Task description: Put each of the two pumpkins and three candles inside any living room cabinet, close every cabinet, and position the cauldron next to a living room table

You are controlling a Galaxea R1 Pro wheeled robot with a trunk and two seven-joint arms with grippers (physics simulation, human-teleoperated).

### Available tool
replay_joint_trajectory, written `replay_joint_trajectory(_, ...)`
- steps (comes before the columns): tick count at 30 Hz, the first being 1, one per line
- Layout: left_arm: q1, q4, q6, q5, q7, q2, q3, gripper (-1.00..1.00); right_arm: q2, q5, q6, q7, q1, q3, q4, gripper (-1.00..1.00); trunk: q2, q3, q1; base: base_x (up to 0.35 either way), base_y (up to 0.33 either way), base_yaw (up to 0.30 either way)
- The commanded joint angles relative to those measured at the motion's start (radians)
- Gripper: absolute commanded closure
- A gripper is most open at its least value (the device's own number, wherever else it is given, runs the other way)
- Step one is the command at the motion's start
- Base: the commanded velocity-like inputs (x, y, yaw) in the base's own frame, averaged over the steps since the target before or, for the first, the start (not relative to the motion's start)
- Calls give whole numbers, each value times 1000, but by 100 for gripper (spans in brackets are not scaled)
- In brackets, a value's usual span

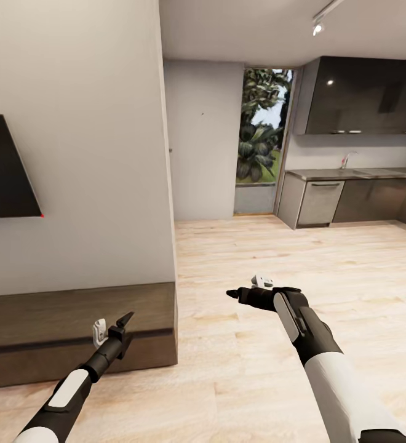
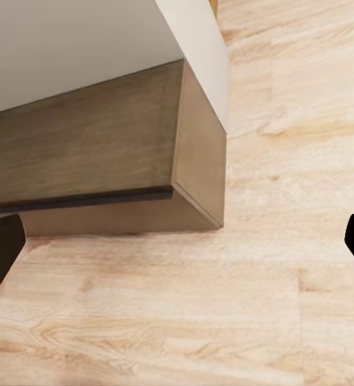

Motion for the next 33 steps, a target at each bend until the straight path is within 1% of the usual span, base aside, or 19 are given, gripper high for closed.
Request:
replay_joint_trajectory(1, -1, 0, 9, 8, -1, 0, 3, -100, 0, 3, 4, 3, -1, -1, -1, -100, -8, -4, 4, 0, 0, 0)
replay_joint_trajectory(33, -1, 1, 9, 8, -1, 0, 3, -100, 0, 3, 4, 5, 1, -2, -1, -100, -232, -105, 127, 0, 0, 0)
